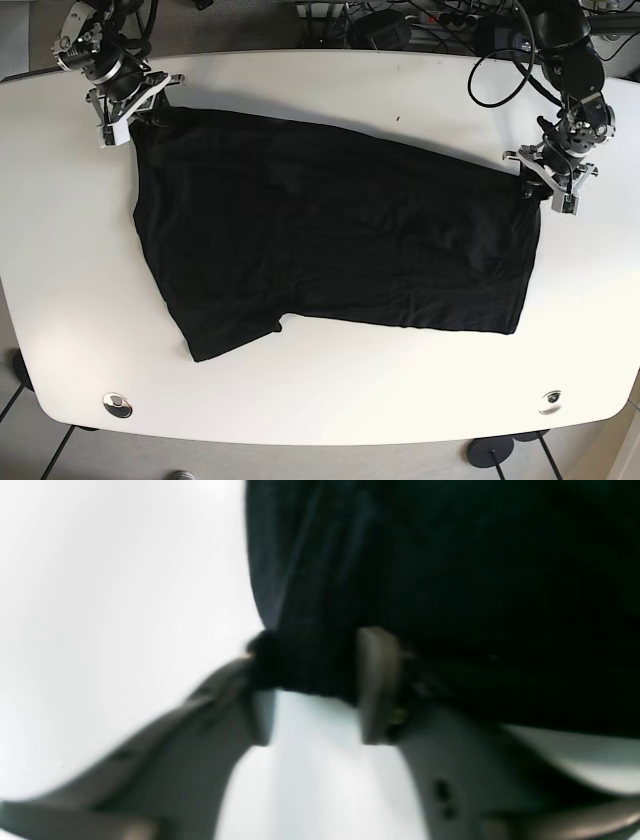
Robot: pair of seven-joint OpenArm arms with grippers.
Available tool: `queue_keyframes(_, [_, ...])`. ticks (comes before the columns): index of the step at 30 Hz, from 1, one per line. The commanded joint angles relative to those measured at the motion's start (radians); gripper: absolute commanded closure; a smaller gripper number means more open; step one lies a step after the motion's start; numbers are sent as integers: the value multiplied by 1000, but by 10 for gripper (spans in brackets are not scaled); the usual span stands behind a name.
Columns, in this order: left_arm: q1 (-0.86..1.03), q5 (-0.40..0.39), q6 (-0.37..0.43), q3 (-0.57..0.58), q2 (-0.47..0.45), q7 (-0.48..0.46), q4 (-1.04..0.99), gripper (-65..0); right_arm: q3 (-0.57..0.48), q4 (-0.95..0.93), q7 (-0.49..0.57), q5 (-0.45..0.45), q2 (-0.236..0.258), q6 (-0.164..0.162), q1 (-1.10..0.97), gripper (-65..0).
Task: Fold the T-shirt properly
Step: 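Drag the held shirt edge with both grippers to straighten the shirt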
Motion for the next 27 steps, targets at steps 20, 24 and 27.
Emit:
queue_keyframes(20, [334, -17, -112, -351, 146, 53, 244, -4, 5, 25, 11, 23, 66, 4, -114, -35])
queue_keyframes(24, [340, -21, -112, -351, 146, 55, 248, -74, 5, 27, -21, 26, 63, 6, -114, -182])
queue_keyframes(27, [338, -24, -112, -354, 146, 55, 249, -200, 9, 27, -22, 141, 69, 21, -116, -296])
